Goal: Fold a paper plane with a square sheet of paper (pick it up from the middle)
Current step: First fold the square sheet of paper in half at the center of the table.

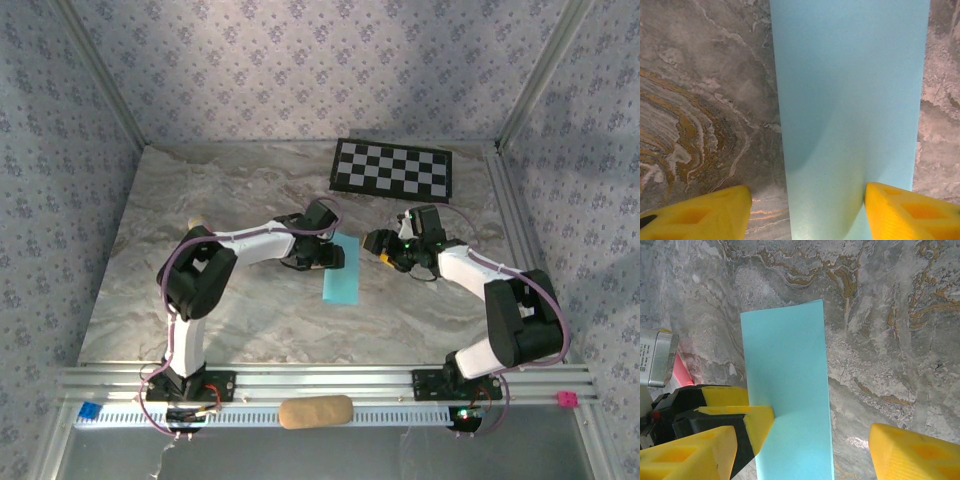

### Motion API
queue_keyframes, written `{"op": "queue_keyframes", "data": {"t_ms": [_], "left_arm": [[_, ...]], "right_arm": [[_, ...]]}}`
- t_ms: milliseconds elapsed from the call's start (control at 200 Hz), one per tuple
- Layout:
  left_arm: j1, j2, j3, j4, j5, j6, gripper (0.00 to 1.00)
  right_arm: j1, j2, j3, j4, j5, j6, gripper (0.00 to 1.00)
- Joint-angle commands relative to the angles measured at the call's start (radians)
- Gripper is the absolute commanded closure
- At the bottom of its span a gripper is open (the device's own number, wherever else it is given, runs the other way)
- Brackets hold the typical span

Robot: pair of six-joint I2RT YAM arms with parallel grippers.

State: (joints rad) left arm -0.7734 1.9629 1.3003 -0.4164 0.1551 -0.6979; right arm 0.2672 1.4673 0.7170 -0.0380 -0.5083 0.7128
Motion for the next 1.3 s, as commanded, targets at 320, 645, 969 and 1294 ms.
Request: {"op": "queue_keyframes", "data": {"t_ms": [320, 645, 969, 1294], "left_arm": [[-0.009, 0.057, 0.01, -0.047, -0.061, -0.031, 0.36], [-0.009, 0.071, 0.02, -0.053, -0.06, -0.029, 0.36], [-0.013, 0.084, 0.025, -0.064, -0.06, -0.028, 0.36], [-0.02, 0.091, 0.034, -0.068, -0.055, 0.005, 0.37]], "right_arm": [[0.003, 0.01, -0.01, -0.03, 0.022, -0.024, 0.29], [0.002, 0.013, -0.014, -0.027, 0.022, -0.022, 0.29], [0.003, 0.026, -0.014, -0.009, 0.002, -0.023, 0.41], [0.008, 0.059, -0.013, 0.01, -0.021, -0.014, 0.59]]}}
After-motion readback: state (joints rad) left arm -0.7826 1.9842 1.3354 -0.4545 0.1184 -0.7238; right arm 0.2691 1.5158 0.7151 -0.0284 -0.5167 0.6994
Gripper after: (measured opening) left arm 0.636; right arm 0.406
